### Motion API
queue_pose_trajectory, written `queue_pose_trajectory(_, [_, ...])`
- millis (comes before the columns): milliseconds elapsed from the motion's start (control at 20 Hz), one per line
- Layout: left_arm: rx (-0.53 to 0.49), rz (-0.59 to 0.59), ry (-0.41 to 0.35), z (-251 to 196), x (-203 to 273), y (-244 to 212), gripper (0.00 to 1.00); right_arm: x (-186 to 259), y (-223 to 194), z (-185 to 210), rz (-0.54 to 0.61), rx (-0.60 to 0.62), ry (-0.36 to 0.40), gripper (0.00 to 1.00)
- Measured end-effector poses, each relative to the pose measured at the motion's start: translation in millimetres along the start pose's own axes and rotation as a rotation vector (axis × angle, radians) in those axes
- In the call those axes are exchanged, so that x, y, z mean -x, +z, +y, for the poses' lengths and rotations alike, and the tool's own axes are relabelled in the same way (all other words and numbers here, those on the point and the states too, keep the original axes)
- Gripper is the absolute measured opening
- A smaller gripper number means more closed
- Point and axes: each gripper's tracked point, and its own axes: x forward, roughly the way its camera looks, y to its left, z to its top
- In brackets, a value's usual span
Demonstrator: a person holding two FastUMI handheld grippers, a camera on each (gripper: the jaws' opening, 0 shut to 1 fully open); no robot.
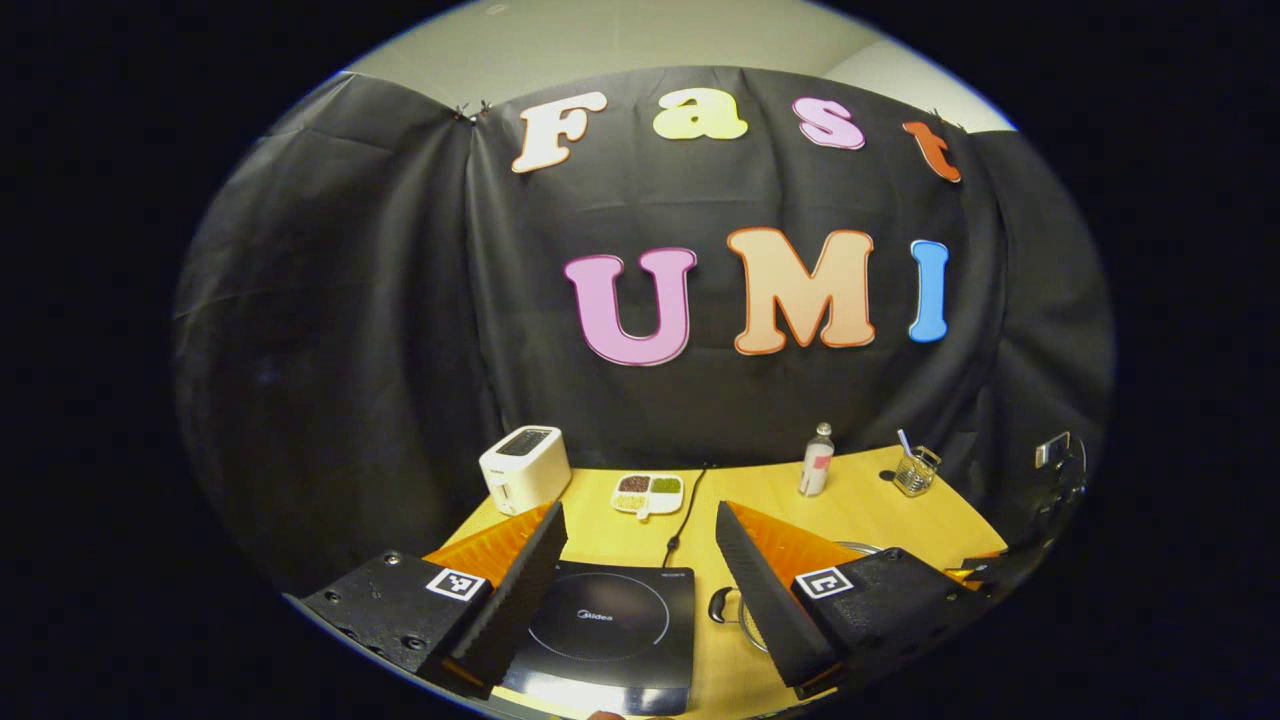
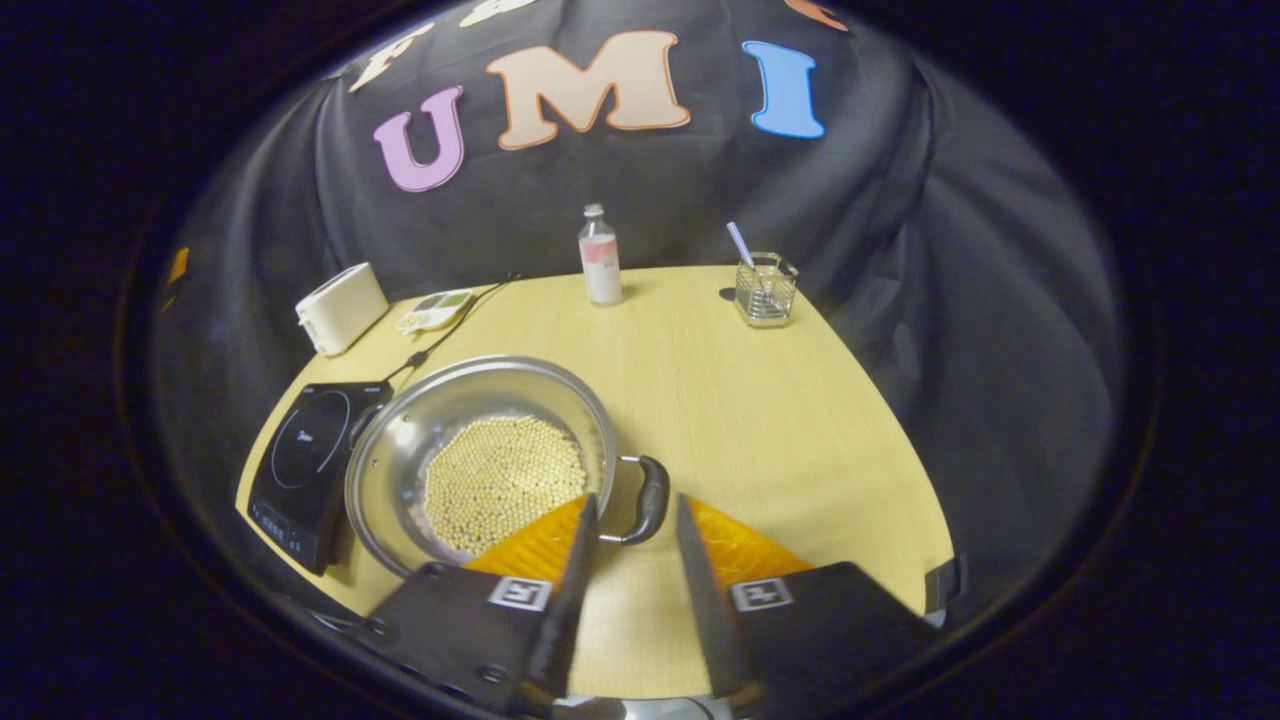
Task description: First push the handle of the pot to place it horizontally, then grasp the pot with both hands and set it on the induction cooktop.
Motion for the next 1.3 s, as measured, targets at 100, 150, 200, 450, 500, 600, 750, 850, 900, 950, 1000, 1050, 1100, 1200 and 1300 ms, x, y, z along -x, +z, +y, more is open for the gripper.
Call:
queue_pose_trajectory(100, [0.003,0.037,-0.028,-8.7,-11.7,-12.7,0.97,-3.0,3.7,1.2,-0.003,-0.023,0.002,0.67])
queue_pose_trajectory(150, [0.005,0.058,-0.042,-13.9,-16.6,-19.8,0.97,-4.6,4.7,1.0,-0.002,-0.032,0.002,0.79])
queue_pose_trajectory(200, [0.008,0.074,-0.055,-18.5,-22.1,-25.7,0.97,-5.4,5.2,0.4,-0.003,-0.039,-0.003,0.87])
queue_pose_trajectory(450, [0.017,0.194,-0.128,-42.2,-54.3,-65.4,0.97,-15.0,3.7,-4.7,0.019,-0.054,-0.023,0.97])
queue_pose_trajectory(500, [0.020,0.225,-0.137,-45.6,-60.8,-75.1,0.98,-17.1,3.5,-5.6,0.025,-0.057,-0.027,0.96])
queue_pose_trajectory(600, [0.031,0.291,-0.165,-53.5,-73.5,-98.5,0.98,-23.3,0.6,-8.2,0.044,-0.065,-0.039,0.97])
queue_pose_trajectory(750, [0.038,0.383,-0.206,-66.4,-89.4,-130.3,0.98,-33.1,-5.8,-10.7,0.083,-0.084,-0.055,0.96])
queue_pose_trajectory(850, [0.028,0.431,-0.225,-69.3,-97.1,-149.7,0.98,-39.2,-11.6,-9.3,0.110,-0.103,-0.058,0.97])
queue_pose_trajectory(900, [0.022,0.452,-0.232,-71.0,-100.8,-157.3,0.98,-42.8,-14.9,-6.4,0.124,-0.115,-0.053,0.97])
queue_pose_trajectory(950, [0.016,0.477,-0.241,-73.3,-103.0,-165.7,0.98,-45.3,-16.1,-2.4,0.129,-0.126,-0.041,0.96])
queue_pose_trajectory(1000, [0.014,0.497,-0.251,-74.7,-105.2,-171.8,0.98,-50.5,-18.0,1.4,0.134,-0.131,-0.034,0.97])
queue_pose_trajectory(1050, [0.017,0.520,-0.261,-78.2,-109.4,-180.6,0.98,-53.9,-20.5,2.4,0.145,-0.130,-0.034,0.97])
queue_pose_trajectory(1100, [0.024,0.542,-0.271,-81.6,-112.6,-187.6,0.99,-56.9,-23.7,3.6,0.157,-0.129,-0.034,0.97])
queue_pose_trajectory(1200, [0.039,0.584,-0.287,-85.8,-117.7,-200.6,0.99,-61.5,-28.3,7.3,0.183,-0.138,-0.030,0.96])
queue_pose_trajectory(1300, [0.054,0.619,-0.297,-88.7,-120.5,-210.9,0.99,-68.0,-32.5,10.5,0.203,-0.146,-0.030,0.97])
